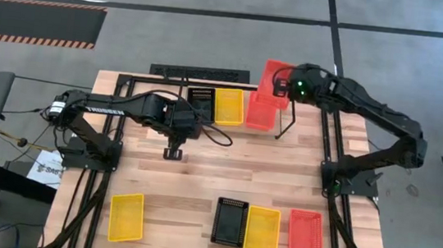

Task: Stack baskets on shelf by color
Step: Stack the left orange bin on top of the other orange bin on the shelf

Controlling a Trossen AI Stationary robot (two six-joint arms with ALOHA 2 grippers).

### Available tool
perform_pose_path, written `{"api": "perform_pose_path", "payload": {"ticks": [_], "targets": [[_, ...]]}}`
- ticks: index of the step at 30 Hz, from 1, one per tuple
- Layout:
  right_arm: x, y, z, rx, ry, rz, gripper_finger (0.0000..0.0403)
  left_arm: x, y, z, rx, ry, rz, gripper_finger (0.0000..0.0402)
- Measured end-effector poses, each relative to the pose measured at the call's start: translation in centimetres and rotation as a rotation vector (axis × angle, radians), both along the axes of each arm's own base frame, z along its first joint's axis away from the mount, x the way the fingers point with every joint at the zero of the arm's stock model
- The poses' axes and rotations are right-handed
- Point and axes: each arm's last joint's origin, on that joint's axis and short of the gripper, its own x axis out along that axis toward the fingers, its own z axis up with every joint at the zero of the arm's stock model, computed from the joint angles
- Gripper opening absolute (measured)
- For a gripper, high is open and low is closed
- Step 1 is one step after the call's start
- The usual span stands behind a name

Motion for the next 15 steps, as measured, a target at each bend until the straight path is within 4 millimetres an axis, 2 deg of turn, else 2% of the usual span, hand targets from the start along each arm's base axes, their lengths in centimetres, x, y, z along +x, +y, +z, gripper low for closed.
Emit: {"api": "perform_pose_path", "payload": {"ticks": [3,7,11,15], "targets": [[0.5,0.1,-1.8,0.07,-0.033,-0.053,0.0003,0.0,-0.1,0.0,-0.002,0.014,-0.074,0.0],[2.5,0.1,-4.5,0.165,-0.016,-0.061,0.0003,0.0,-0.1,0.0,-0.002,0.028,-0.151,0.0],[4.7,-0.7,-6.6,0.251,0.009,-0.035,0.0003,0.0,-0.2,0.0,-0.016,0.034,-0.182,0.0],[5.5,-1.8,-8.1,0.327,0.042,0.006,0.0003,-0.1,-0.2,0.0,-0.014,0.04,-0.192,0.0]]}}
